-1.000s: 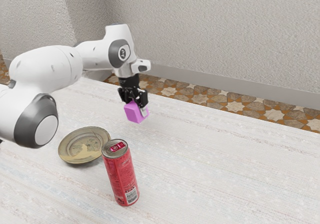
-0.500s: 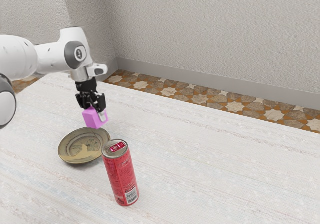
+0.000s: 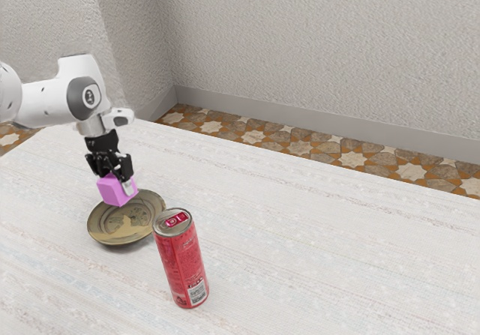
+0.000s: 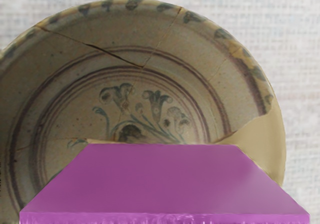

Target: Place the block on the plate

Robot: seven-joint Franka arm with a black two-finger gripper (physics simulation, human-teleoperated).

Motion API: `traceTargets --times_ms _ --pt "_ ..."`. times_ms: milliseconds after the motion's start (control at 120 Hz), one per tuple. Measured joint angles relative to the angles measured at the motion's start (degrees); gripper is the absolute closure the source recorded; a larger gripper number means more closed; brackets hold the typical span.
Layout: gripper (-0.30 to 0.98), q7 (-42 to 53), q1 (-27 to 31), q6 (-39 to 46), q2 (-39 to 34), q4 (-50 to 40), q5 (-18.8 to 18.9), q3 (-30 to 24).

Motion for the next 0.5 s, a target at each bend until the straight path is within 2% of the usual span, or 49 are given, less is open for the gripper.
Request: traceTargets --times_ms 500 --pt "0.37 -0.4 0.9 8.0 5.0 -2.0 0.3 -2.3"
